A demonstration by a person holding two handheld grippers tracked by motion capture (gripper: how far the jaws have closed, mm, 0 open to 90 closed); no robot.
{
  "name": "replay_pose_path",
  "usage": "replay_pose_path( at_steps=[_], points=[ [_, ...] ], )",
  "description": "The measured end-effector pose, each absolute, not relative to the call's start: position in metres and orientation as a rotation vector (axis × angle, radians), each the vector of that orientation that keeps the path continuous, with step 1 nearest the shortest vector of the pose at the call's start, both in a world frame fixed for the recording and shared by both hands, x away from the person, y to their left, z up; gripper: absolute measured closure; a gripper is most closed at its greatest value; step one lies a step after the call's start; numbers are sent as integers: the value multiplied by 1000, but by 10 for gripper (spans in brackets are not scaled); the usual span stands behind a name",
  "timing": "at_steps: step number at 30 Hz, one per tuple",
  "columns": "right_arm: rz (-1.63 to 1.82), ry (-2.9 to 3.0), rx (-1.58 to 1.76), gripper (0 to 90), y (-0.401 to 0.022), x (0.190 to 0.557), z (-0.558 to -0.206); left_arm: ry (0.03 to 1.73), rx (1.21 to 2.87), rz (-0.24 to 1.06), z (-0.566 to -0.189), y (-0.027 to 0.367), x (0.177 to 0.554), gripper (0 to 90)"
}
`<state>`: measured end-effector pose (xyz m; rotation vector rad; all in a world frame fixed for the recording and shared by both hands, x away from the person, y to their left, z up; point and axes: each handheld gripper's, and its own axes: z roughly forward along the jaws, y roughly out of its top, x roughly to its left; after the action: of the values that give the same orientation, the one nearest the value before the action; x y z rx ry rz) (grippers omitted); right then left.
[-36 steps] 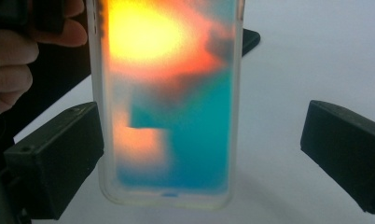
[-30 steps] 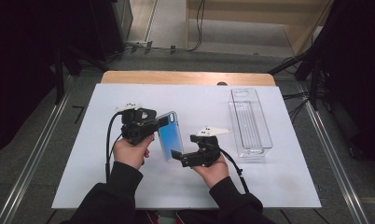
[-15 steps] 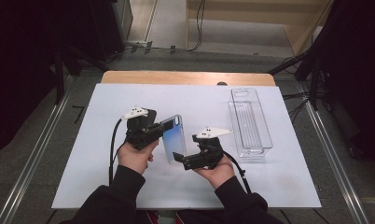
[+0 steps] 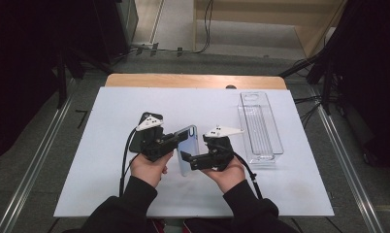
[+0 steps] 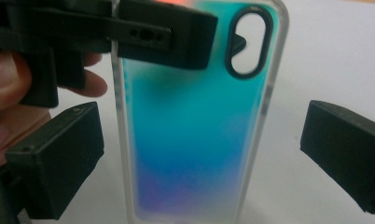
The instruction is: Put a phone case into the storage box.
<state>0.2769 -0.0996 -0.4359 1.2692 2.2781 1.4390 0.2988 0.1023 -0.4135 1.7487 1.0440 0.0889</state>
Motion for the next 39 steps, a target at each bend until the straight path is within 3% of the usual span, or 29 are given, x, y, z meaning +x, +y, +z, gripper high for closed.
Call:
replay_pose_path(
  at_steps=[4, 10, 13, 18, 19, 23, 26, 36, 39],
  points=[
    [1451, 2267, 1274, 47, -99, 276, -435, 1041, 1750, 78, -414, 98, 295, 858],
    [1439, 2265, 1276, 48, -98, 277, -435, 1040, 1758, 75, -414, 91, 289, 858],
    [1440, 2277, 1267, 130, -96, 276, -435, 1042, 1755, 79, -414, 90, 288, 857],
    [1430, 2271, 1244, 144, -96, 275, -434, 1036, 1749, 45, -414, 91, 289, 854],
    [1435, 2275, 1241, 146, -97, 276, -434, 1027, 1746, 31, -414, 91, 289, 837],
    [1417, 2271, 1240, 148, -100, 277, -433, 1031, 1756, -33, -411, 93, 293, 588],
    [1392, 2276, 1252, 149, -103, 280, -435, 1017, 1759, -29, -404, 96, 294, 484],
    [1368, 2274, 1280, 149, -118, 290, -440, 970, 1781, -161, -405, 114, 301, 313],
    [1370, 2282, 1280, 149, -121, 292, -440, 968, 1835, -193, -411, 120, 304, 308]
  ],
)
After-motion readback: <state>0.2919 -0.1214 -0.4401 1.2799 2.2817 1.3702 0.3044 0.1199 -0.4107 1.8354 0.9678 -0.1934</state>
